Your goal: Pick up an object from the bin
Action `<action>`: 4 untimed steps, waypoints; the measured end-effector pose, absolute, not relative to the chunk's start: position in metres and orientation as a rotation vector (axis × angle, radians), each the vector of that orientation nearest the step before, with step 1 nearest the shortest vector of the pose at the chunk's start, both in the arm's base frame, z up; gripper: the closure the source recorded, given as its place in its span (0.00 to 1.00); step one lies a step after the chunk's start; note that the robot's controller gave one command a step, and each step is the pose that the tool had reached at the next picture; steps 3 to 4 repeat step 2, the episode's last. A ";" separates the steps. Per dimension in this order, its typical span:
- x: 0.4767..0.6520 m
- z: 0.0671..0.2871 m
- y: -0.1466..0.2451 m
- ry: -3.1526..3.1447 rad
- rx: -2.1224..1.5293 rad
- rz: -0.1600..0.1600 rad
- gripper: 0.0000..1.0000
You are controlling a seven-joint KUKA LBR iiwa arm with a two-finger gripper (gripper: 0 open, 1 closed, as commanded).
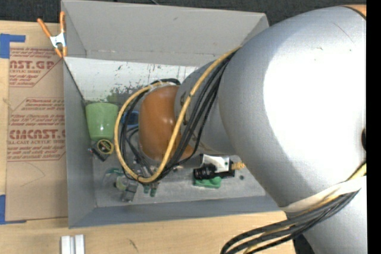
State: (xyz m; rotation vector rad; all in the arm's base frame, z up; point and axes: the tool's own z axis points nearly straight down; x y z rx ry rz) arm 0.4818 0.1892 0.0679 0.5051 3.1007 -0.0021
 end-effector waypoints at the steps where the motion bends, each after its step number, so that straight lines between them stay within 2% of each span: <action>1: 0.483 0.179 0.190 3.095 0.503 0.006 1.00; 2: 0.484 0.198 0.190 3.099 0.502 0.002 1.00; 4: 0.484 0.198 0.190 3.099 0.502 0.002 1.00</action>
Offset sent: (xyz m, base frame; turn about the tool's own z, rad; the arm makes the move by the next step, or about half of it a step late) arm 0.0000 -0.0001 0.1072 0.0000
